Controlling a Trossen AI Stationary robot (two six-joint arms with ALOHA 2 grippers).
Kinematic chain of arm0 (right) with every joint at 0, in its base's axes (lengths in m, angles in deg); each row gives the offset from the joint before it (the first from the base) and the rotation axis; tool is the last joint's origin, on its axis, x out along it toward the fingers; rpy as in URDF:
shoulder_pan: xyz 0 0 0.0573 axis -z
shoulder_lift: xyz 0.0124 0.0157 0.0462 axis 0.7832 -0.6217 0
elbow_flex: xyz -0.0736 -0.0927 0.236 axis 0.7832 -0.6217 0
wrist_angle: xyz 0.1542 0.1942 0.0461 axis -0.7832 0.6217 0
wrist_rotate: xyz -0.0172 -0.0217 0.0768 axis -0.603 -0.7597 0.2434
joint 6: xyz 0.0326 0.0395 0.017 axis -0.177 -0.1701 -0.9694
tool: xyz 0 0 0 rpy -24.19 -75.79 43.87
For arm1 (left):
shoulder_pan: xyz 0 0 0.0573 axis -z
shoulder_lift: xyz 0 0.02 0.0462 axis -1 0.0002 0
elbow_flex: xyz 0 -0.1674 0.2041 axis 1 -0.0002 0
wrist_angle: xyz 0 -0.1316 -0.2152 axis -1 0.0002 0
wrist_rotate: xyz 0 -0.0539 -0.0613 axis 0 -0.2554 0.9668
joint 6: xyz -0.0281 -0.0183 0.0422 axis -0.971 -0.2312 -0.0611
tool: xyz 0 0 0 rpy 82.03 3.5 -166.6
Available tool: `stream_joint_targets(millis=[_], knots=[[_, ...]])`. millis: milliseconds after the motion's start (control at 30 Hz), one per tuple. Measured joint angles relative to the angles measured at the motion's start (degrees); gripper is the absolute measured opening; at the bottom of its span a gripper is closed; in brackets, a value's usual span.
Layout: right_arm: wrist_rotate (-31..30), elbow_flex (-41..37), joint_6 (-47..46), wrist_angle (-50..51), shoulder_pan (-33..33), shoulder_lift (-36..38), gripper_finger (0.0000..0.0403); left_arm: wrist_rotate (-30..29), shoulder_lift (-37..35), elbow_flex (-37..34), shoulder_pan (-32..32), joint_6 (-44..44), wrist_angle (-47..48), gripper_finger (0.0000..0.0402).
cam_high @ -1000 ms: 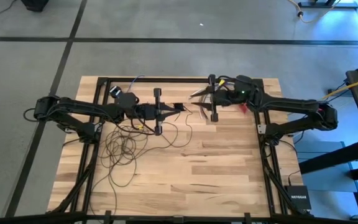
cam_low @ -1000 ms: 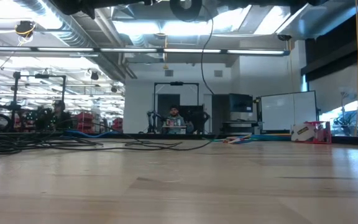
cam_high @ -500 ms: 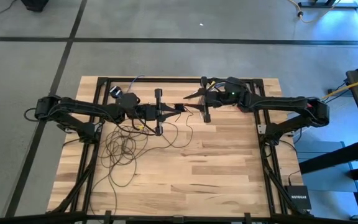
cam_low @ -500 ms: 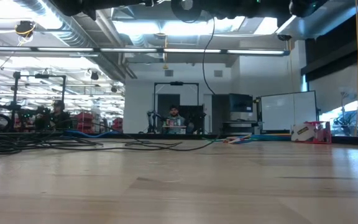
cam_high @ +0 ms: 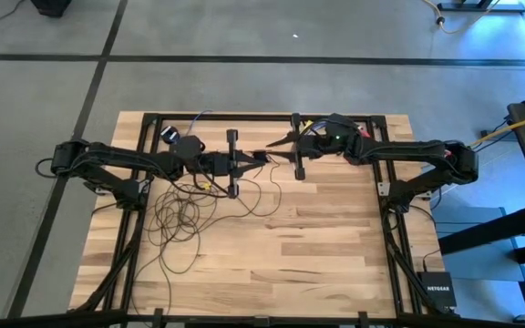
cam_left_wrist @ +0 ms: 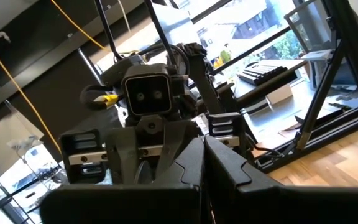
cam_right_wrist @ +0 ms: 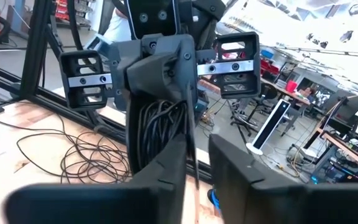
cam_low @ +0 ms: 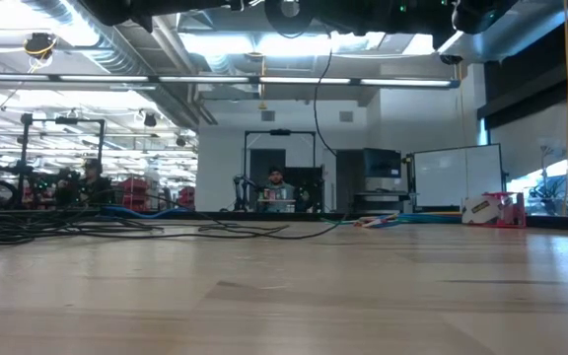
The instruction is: Coiling cords
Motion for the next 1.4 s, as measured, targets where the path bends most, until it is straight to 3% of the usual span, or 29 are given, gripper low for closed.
stream_joint_targets(millis=[200,400,567,733,867,1133,1400], knots=[[-0.02,-0.02,0.07,0.17,0.00,0.00,0.0009,-0.11,0.00,0.00,-0.01,-0.02,-0.10,0.0001],[-0.04,0.00,1.49,-1.42,0.00,-0.04,0.0026,-0.06,0.00,0.02,-0.01,-0.02,-0.19,0.0001],[-0.13,0.00,1.83,-2.03,0.00,-0.04,0.0007,-0.06,-0.07,0.06,-0.01,-0.69,-0.28,0.0001],[-1.37,0.00,1.87,-2.83,0.00,-0.04,0.0014,-0.40,-0.18,0.09,-0.01,-1.94,-0.80,0.0004],[-1.81,0.00,2.01,-3.18,0.00,-0.04,0.0006,-1.44,-0.38,0.09,-0.01,-3.31,-0.88,0.0036],[-8.88,0.00,2.97,-7.13,0.02,0.72,0.0006,-14.10,-3.13,0.07,1.70,-1.12,0.42,0.0141],[-17.75,0.14,5.96,-8.24,0.07,7.57,0.0007,-14.43,-6.94,0.04,2.72,-0.37,10.33,0.0162]])
